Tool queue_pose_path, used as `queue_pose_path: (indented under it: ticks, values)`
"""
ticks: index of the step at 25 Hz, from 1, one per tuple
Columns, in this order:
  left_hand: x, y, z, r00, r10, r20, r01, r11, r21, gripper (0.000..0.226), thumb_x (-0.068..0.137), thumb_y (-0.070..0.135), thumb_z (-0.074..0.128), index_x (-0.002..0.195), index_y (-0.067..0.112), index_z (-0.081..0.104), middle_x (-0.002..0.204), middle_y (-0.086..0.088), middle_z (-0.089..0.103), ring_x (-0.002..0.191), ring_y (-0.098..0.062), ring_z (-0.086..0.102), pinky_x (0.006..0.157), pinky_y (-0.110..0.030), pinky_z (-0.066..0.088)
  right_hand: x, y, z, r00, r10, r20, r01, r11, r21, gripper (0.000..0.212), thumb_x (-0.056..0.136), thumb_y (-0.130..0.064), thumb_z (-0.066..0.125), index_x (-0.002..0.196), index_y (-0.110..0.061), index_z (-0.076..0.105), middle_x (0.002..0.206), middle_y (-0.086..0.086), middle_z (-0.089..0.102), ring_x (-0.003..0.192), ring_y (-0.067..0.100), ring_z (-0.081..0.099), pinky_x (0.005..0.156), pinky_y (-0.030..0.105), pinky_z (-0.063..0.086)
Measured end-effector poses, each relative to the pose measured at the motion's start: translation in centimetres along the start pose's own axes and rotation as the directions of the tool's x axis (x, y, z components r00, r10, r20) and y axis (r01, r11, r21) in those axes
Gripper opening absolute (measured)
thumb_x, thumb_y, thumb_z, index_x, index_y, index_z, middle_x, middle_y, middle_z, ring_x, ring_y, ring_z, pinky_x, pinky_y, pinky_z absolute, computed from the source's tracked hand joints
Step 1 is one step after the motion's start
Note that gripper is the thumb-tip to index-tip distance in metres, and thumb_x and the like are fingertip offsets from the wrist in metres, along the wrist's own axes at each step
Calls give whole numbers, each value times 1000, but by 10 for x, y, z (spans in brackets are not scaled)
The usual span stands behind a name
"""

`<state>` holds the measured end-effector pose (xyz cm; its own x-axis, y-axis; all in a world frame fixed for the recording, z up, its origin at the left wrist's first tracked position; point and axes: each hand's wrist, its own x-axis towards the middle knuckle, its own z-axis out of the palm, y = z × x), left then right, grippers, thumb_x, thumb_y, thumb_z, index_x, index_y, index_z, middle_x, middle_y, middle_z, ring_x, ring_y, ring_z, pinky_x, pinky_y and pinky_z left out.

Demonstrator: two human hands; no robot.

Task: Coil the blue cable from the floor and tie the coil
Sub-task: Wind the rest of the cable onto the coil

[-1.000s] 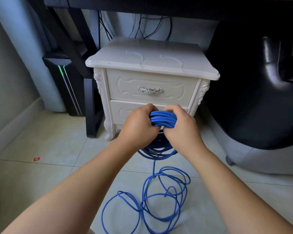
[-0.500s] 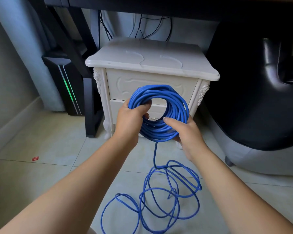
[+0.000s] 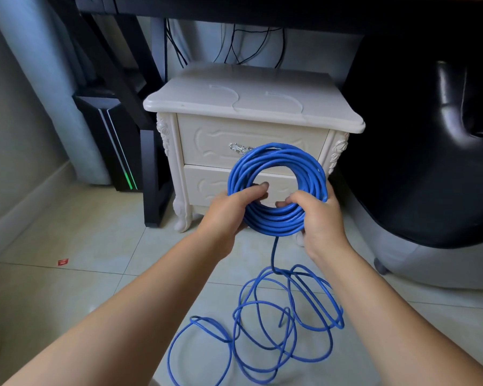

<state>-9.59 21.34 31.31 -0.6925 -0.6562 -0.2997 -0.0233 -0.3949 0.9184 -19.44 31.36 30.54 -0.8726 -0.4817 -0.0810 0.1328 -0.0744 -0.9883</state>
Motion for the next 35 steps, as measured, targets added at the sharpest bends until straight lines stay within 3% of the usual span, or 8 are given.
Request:
queue_pose_path:
  ticks: [2,7,12,16,22,27,30,35]
  values:
    - [1,6,-4,994,108,6,-108,982,156,24,82,25,75,102,18,65,89,1,68,84,-17,64,79,-30,49,-1,-8,-3,998,-64,15,65,994,-93,37,78,5,57,101,-23,62,81,10,64,62,17,68,49,25,48]
    - [3,14,-14,903,402,150,-414,726,550,73,77,18,78,138,36,44,128,8,57,107,-5,61,93,-25,48,-4,-12,-5,962,-218,165,267,878,-397,45,78,6,58,101,-33,60,82,-10,64,69,4,60,62,14,46]
    - [3,10,-15,844,425,328,-518,485,705,74,78,15,72,141,35,41,130,8,53,105,-2,55,92,-20,45,-6,-3,-1,887,-335,319,462,620,-634,50,73,-16,59,117,-40,59,110,-14,66,99,16,62,86,39,51]
    - [0,7,-12,879,415,236,-461,609,646,26,82,17,72,103,14,57,91,-2,66,79,-16,62,66,-25,48,-8,-2,-1,846,-425,320,523,549,-652,48,76,-11,62,117,-36,61,112,-13,65,100,17,61,84,41,52]
    - [-4,9,-5,911,401,95,-404,822,401,23,84,16,73,99,11,56,78,1,63,67,-10,55,64,-21,44,1,-10,-5,955,-229,186,287,872,-396,36,77,-11,70,100,-38,62,90,-19,68,84,1,64,71,19,47]
    - [0,14,-3,961,276,-19,-274,960,64,27,86,18,71,109,12,60,79,4,58,74,-12,53,67,-24,42,3,10,-1,993,-7,117,25,987,-158,35,70,-19,78,103,-21,67,97,7,74,95,24,70,93,51,54]
    - [-1,13,-4,983,183,7,-183,982,-55,13,88,19,68,99,17,60,69,7,50,71,-13,45,69,-30,39,3,11,2,985,58,163,-54,998,-32,49,66,-22,78,112,-10,67,102,15,73,97,29,71,96,53,52]
    - [-3,7,-5,985,96,145,-109,990,86,35,79,30,77,106,19,57,81,5,60,85,-14,60,81,-34,50,6,8,1,998,67,17,-68,994,85,28,72,-8,71,100,-11,67,93,22,71,91,40,70,91,57,53]
